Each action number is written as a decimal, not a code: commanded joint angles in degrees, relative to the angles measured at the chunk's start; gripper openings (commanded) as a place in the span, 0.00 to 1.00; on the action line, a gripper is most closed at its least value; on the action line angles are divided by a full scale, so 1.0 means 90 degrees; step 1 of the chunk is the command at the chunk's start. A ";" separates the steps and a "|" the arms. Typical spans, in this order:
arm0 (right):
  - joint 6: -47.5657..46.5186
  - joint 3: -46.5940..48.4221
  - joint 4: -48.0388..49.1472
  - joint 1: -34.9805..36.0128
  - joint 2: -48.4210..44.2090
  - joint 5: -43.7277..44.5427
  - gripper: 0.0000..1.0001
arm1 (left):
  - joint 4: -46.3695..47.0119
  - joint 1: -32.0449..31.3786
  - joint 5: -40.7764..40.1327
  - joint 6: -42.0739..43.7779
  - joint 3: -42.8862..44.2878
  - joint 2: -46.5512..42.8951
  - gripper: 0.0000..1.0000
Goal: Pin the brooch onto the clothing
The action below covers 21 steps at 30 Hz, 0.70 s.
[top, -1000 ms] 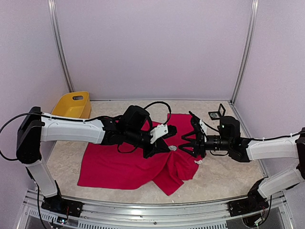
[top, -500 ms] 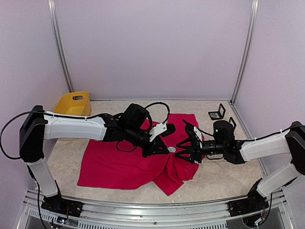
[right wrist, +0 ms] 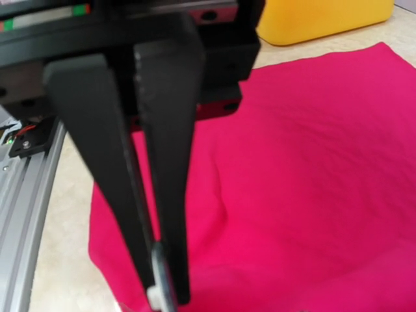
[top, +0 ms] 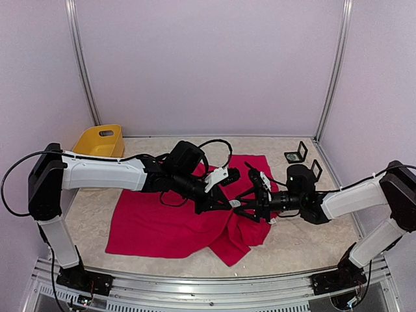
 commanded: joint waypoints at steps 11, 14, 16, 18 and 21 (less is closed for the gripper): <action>0.0169 0.0247 0.0028 0.0093 0.0097 0.0754 0.38 | -0.0021 0.0054 0.0209 -0.0007 0.0117 0.0021 0.00; 0.0272 0.0277 0.0021 0.0094 0.0073 0.0841 0.37 | -0.0036 0.0045 0.0215 0.0005 0.0131 0.0039 0.00; 0.0402 0.0341 -0.0012 0.0094 0.0083 0.0879 0.37 | -0.0071 0.0050 0.0215 0.0020 0.0146 0.0072 0.00; 0.0495 0.0385 -0.0036 0.0096 0.0106 0.0924 0.37 | -0.0094 0.0036 0.0179 0.0034 0.0137 0.0097 0.00; 0.0635 0.0406 -0.0020 0.0082 0.0117 0.1051 0.37 | -0.0139 0.0025 0.0179 0.0077 0.0128 0.0108 0.00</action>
